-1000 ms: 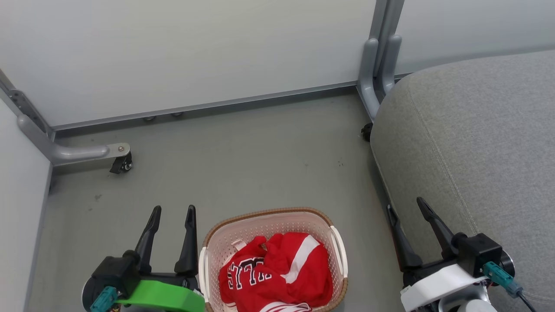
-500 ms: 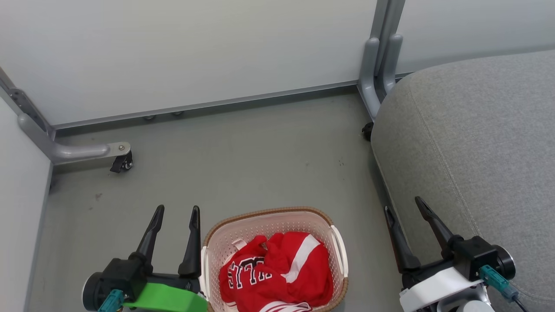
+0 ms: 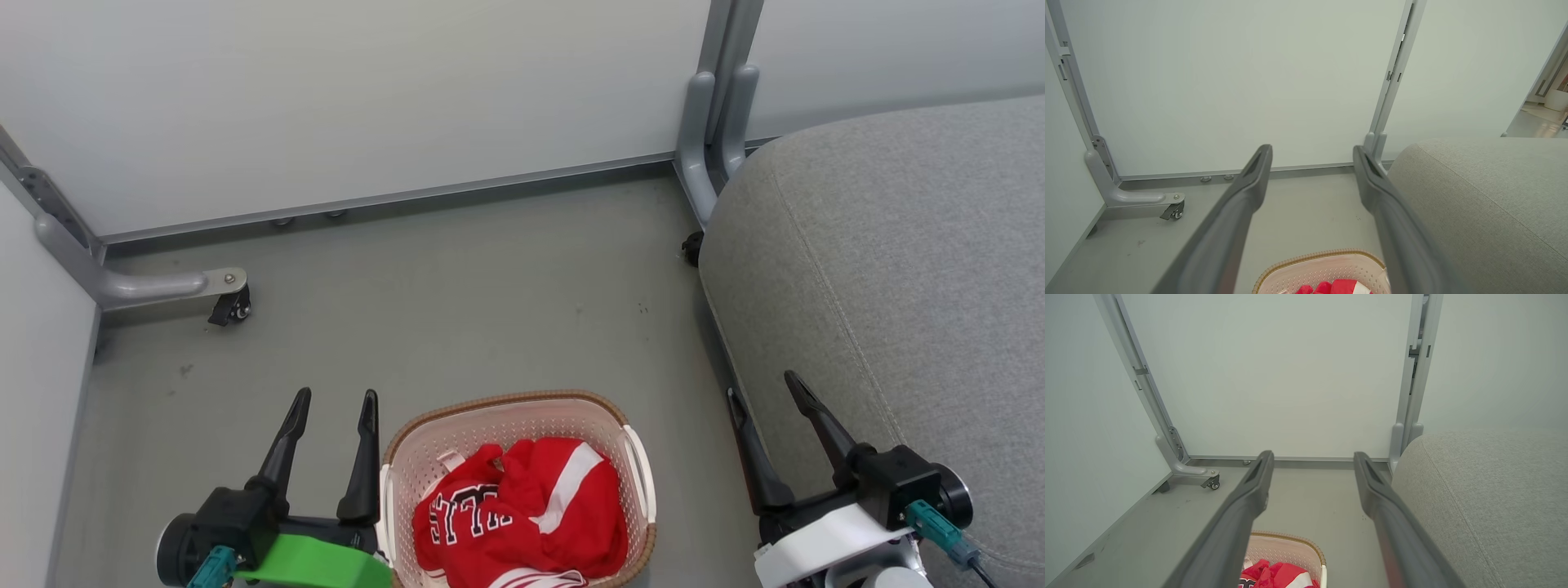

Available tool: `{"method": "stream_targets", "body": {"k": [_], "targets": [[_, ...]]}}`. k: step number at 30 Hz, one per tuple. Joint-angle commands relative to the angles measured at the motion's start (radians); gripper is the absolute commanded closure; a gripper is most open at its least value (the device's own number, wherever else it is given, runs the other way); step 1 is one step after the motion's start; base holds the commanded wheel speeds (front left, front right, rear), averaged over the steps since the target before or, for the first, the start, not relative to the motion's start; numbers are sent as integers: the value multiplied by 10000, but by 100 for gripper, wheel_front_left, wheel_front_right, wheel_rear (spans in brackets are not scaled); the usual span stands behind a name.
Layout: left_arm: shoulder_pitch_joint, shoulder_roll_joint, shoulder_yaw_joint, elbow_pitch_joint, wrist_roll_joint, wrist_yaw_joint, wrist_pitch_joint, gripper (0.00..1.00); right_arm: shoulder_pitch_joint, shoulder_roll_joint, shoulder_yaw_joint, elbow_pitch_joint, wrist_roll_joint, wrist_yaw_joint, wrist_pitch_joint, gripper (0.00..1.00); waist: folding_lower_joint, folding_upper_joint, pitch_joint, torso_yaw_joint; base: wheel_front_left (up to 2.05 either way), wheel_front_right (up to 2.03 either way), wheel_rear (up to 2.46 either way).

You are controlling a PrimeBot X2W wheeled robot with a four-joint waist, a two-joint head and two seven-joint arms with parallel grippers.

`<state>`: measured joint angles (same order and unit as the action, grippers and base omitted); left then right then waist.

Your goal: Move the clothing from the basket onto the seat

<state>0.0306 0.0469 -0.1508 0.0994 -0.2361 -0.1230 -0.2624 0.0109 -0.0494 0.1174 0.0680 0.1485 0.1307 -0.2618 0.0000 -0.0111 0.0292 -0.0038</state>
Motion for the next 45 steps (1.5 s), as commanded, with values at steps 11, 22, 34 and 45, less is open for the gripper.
{"method": "stream_targets", "body": {"k": [11, 22, 34, 45], "targets": [[153, 63, -25, 5, 91, -29, -38, 0, 179, -22, 39, -38, 38, 0, -48, 0, 0, 111, 11, 13, 0, 0, 0], [-428, 62, -136, 520, 578, -53, -26, 0, -300, -24, -139, -195, -53, 0, -48, 0, 0, 111, 1210, -71, 0, 0, 0], [-2756, 599, -1954, 2898, 1391, -84, -26, 0, -1631, -211, -867, -508, -299, 0, -48, 0, 0, 111, 3821, -343, 0, 0, 0], [-5876, 1288, -4911, 5410, 2114, -88, -24, 0, -2428, -257, -724, -820, -494, 0, -48, 0, 0, 111, 5638, -683, 0, 0, 0]]}}
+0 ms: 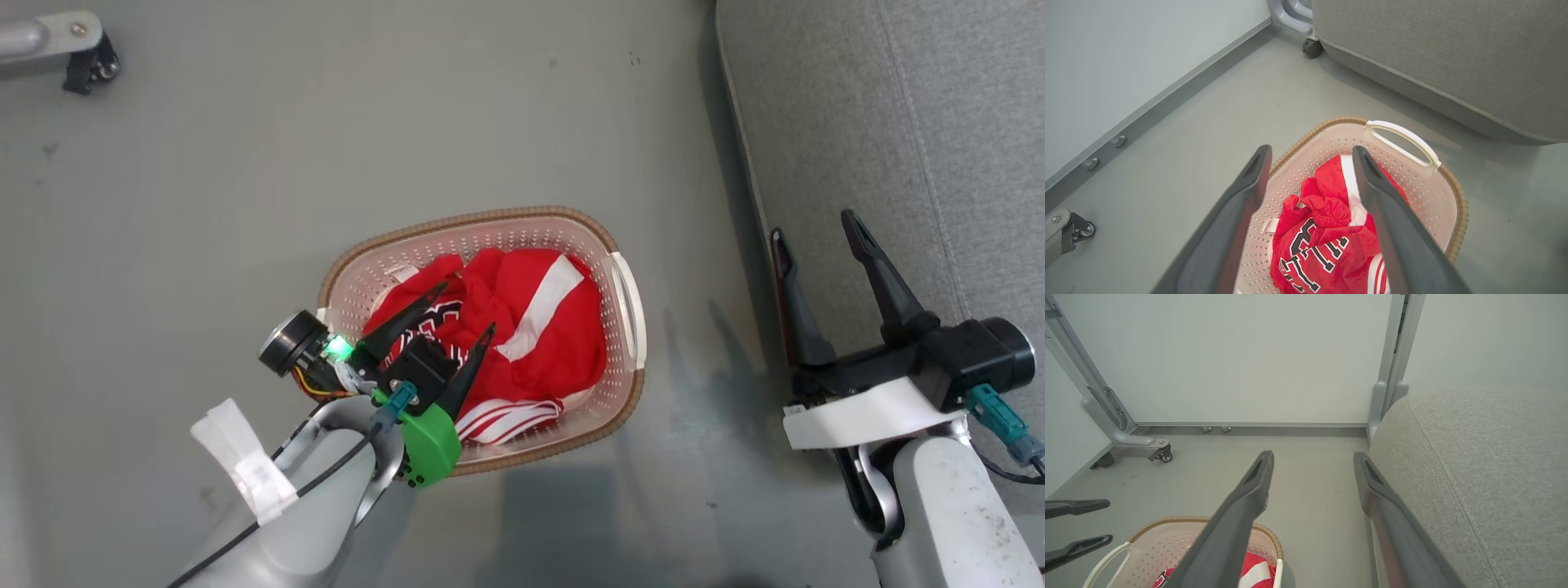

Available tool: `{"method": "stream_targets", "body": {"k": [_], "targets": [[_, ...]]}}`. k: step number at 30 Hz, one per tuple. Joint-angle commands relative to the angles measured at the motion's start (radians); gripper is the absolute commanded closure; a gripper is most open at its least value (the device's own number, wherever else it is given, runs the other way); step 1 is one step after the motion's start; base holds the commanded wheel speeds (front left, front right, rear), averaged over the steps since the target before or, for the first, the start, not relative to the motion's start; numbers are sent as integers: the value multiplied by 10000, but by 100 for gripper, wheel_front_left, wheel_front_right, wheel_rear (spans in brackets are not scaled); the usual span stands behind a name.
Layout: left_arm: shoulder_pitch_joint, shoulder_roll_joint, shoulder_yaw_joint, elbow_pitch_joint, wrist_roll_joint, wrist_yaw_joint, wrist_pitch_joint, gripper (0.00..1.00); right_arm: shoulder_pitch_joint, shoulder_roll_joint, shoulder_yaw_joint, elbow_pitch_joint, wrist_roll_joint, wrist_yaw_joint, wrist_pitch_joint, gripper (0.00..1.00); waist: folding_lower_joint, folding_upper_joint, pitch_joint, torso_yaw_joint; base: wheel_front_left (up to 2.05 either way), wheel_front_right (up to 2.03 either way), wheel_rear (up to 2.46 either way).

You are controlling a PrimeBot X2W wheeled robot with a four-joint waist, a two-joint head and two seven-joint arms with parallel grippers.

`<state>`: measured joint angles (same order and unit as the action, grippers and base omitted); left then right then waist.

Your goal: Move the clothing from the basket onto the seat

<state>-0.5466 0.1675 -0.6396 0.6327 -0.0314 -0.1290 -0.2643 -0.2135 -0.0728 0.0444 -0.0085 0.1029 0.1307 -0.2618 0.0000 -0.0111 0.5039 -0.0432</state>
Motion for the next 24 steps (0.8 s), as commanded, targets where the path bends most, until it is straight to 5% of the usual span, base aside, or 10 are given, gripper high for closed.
{"method": "stream_targets", "body": {"k": [1, 10, 24], "targets": [[-341, 157, -329, 305, 290, -28, -5, 0, -272, -26, 31, -97, -65, 0, -48, 0, 0, 111, 1056, -338, 0, 0, 0], [-2432, 77, -2788, 2946, 1226, -14, -6, 0, -711, -89, 108, -440, -310, 0, -48, 0, 0, 111, 2146, -468, 0, 0, 0], [-4478, -405, -5712, 5909, -121, -8, 418, 0, -1307, 145, 365, -427, -264, -4, -48, 0, 0, 111, 3386, -1204, 0, 0, 0]]}}
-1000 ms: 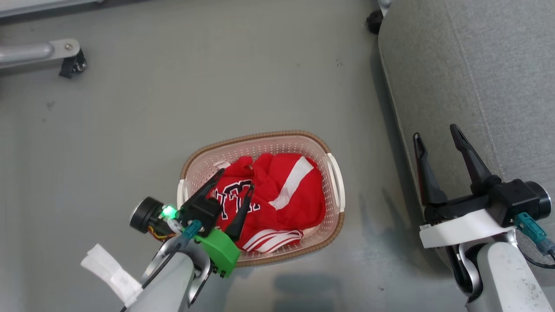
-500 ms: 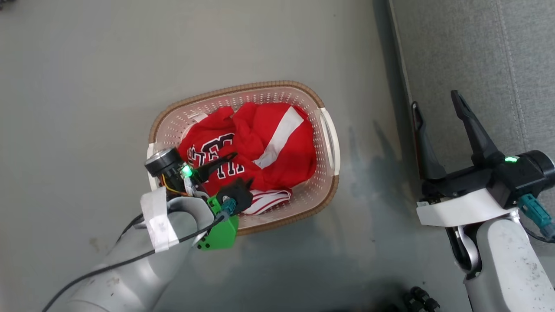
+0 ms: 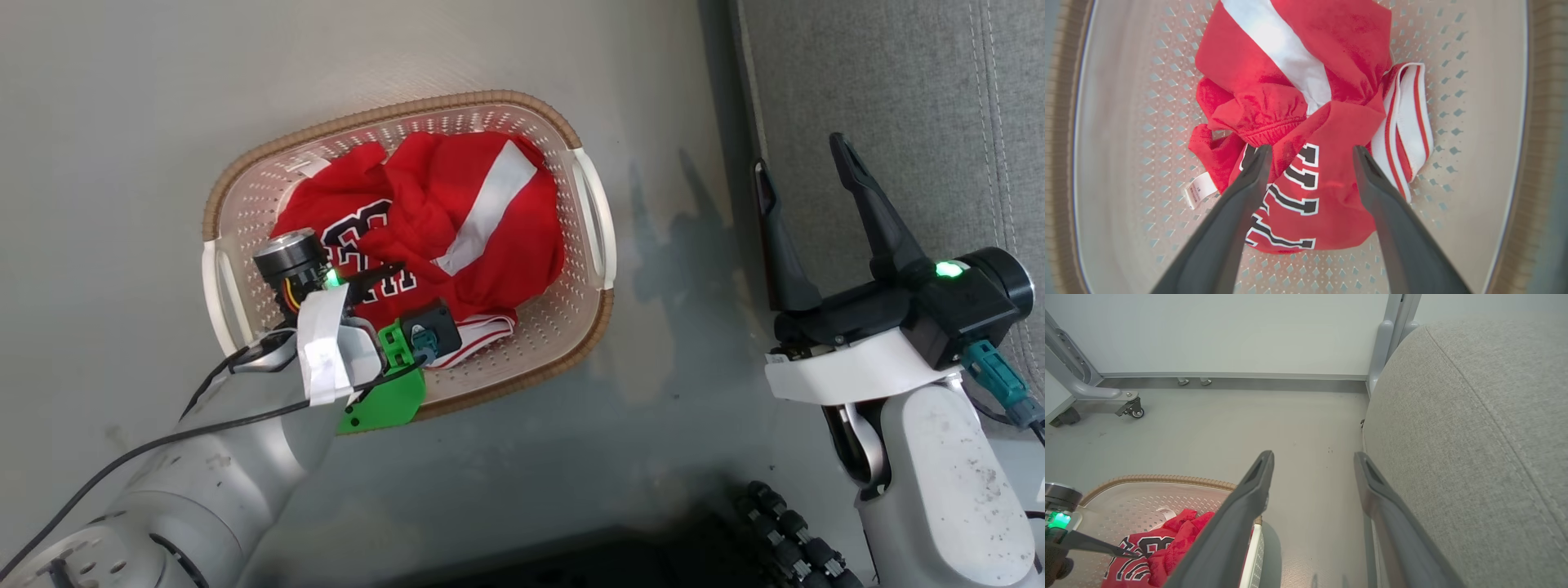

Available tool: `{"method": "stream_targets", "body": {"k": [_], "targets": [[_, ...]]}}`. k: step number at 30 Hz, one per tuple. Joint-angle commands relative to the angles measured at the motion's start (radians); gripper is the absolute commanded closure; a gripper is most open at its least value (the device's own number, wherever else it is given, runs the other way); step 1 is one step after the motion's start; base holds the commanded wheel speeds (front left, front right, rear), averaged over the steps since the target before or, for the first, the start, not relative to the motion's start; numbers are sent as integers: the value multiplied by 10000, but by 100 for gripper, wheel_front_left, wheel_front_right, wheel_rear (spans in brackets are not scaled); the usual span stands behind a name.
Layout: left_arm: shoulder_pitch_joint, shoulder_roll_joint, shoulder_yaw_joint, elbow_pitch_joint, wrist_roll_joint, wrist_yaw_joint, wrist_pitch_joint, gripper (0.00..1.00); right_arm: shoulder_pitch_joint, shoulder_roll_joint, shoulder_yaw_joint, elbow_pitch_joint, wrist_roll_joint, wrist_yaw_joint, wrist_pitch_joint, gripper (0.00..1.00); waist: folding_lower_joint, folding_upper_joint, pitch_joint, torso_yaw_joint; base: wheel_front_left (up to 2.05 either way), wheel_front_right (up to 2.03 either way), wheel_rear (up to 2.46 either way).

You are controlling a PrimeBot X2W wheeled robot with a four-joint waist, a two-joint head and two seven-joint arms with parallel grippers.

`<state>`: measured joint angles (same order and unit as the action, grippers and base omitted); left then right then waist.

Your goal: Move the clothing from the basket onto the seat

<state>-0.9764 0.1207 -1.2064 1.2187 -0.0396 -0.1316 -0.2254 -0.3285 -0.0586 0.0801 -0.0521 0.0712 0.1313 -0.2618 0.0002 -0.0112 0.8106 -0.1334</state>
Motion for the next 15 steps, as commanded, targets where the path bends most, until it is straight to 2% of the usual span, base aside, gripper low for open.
{"method": "stream_targets", "body": {"k": [1, 15], "targets": [[-267, 81, -166, 124, -132, 18, 108, 0, -174, 22, 29, 21, 75, -10, -48, 0, -2, 112, 396, -356, 0, 0, 0], [-684, 595, -737, 497, -578, 18, 994, 0, -348, 80, 69, -115, 631, -10, -48, 0, -2, 112, 1270, -889, 0, 0, 0]]}}
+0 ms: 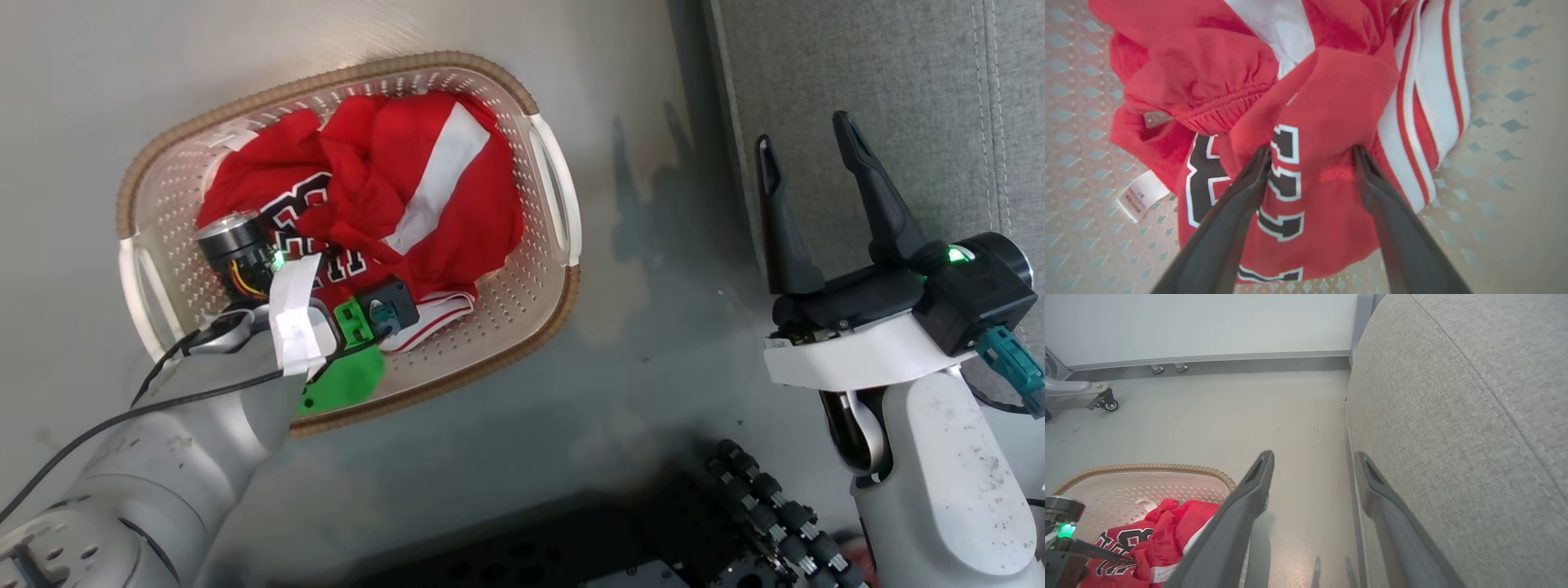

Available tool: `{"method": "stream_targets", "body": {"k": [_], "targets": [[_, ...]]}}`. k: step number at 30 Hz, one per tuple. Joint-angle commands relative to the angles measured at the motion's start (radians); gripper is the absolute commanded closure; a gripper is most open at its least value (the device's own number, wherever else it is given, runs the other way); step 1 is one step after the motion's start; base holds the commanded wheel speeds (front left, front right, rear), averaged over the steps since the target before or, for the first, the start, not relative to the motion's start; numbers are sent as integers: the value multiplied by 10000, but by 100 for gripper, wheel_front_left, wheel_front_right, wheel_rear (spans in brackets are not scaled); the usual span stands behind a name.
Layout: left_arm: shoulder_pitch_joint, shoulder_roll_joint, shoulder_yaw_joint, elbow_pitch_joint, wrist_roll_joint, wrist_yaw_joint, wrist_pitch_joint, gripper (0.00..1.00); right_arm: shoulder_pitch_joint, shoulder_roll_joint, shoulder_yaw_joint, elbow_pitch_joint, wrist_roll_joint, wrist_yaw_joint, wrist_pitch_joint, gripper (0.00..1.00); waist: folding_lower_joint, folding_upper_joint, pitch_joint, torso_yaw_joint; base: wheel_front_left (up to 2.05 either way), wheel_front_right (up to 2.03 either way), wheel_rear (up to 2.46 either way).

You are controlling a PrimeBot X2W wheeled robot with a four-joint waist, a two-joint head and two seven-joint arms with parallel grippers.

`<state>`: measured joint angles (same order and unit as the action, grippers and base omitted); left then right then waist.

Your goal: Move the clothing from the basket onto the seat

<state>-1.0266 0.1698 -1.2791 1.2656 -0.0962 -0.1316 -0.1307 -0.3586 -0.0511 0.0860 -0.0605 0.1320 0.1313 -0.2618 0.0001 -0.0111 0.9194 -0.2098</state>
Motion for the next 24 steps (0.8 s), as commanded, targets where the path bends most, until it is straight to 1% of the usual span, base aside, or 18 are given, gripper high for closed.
{"method": "stream_targets", "body": {"k": [1, 11, 12, 13, 14, 18, 24], "targets": [[-180, 128, -17, 37, -21, 18, 76, 0, -30, 3, 31, -27, 54, -10, -48, 0, -1, 111, 227, -143, 0, 0, 0], [-311, 398, -28, 129, -4, 18, 717, 0, 142, 2, 182, -116, 351, -10, -48, 0, -1, 111, 557, -301, 0, 0, 0], [-329, 421, -31, 130, 39, 18, 712, 24, 158, 2, 194, -127, 369, -10, -48, 0, -1, 111, 575, -315, 0, 0, 0], [-351, 448, -32, 129, 108, 18, 656, 70, 172, 2, 209, -137, 376, -10, -48, 0, -1, 111, 597, -335, 0, 0, 0], [-351, 465, -32, 135, 128, 18, 664, 100, 178, 1, 213, -142, 371, -10, -48, 0, -1, 111, 611, -344, 0, 0, 0], [-220, 473, -31, 155, 91, 18, 774, 100, 194, 3, 208, -122, 349, -10, -48, 0, -1, 111, 606, -341, 0, 0, 0], [4, 223, -29, 113, -331, 18, 493, 100, 243, 2, 164, -24, 211, -10, -48, 0, -1, 111, 205, -158, 0, 0, 0]]}}
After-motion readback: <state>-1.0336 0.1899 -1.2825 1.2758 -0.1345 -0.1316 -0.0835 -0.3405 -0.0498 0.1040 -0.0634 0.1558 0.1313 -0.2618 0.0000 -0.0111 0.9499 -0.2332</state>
